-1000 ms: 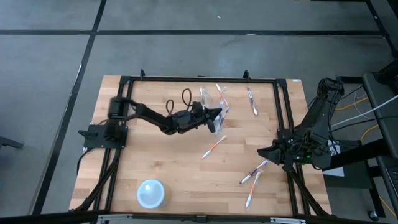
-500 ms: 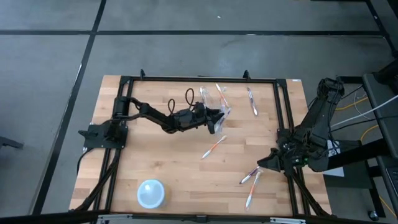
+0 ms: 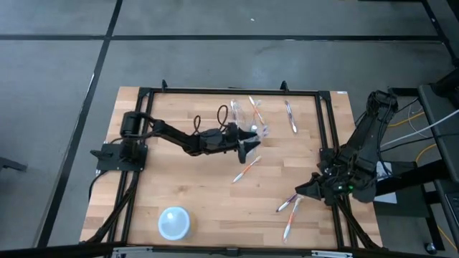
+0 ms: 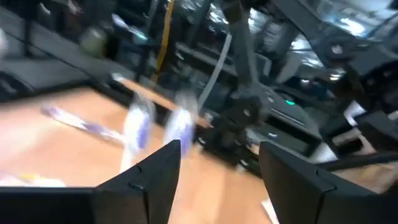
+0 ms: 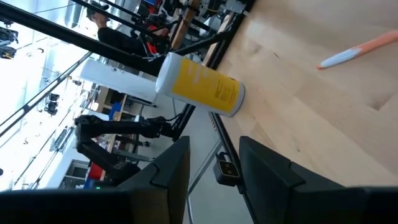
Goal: Pick & Place toothbrushing station
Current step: Put the orange toothbrush into the transparent organizer
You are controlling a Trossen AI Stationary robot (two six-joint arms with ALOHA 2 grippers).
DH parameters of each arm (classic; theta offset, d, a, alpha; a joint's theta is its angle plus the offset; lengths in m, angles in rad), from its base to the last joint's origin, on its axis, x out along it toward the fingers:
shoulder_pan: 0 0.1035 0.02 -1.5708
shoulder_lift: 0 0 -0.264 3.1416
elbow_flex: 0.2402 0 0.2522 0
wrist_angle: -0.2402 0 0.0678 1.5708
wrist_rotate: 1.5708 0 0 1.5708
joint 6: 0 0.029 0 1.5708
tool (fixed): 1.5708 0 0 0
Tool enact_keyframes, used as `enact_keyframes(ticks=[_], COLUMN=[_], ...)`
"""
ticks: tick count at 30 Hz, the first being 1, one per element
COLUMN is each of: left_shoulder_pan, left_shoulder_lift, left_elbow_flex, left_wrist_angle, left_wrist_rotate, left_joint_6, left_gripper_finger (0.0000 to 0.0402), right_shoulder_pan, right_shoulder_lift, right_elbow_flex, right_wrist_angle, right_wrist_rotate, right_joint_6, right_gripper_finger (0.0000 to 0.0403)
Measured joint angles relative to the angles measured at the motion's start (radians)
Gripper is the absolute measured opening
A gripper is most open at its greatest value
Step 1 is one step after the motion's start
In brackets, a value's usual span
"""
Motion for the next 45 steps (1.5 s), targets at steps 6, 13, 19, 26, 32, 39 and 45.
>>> enact_keyframes(ticks=[6,13,19,26,32,39,45], left_shoulder_pan=[-0.007,-0.15,-0.21,-0.162,-0.142,-0.142,-0.172], left_shoulder_lift=[-0.17,-0.287,-0.189,-0.006,0.096,0.182,0.199], left_elbow_flex=[0.0,-0.001,0.005,0.103,0.204,0.327,0.348], left_wrist_angle=[-0.363,-0.919,-0.883,-0.881,-0.912,-1.075,-1.186], left_wrist_rotate=[0.003,-0.025,-0.019,0.115,0.147,0.139,0.126], left_joint_6=[0.048,-0.166,-0.271,-0.29,-0.285,-0.381,-0.433], left_gripper_finger=[0.0203,0.0189,0.0171,0.0152,0.0145,0.0138,0.0098], right_shoulder_pan=[0.003,0.006,0.008,0.03,0.059,0.097,0.125], right_shoulder_lift=[0.015,0.017,0.017,0.016,0.017,0.019,0.02], right_elbow_flex=[0.0,0.0,0.0,0.0,0.0,0.0,0.0], right_wrist_angle=[-0.001,-0.045,-0.065,-0.054,-0.013,0.006,0.017], right_wrist_rotate=[-0.001,0.032,0.168,0.182,0.208,0.261,0.33], right_joint_6=[0.012,0.012,0.009,0.01,0.003,-0.015,-0.023], right_gripper_finger=[0.0142,0.0142,0.0142,0.0142,0.0142,0.0142,0.0142])
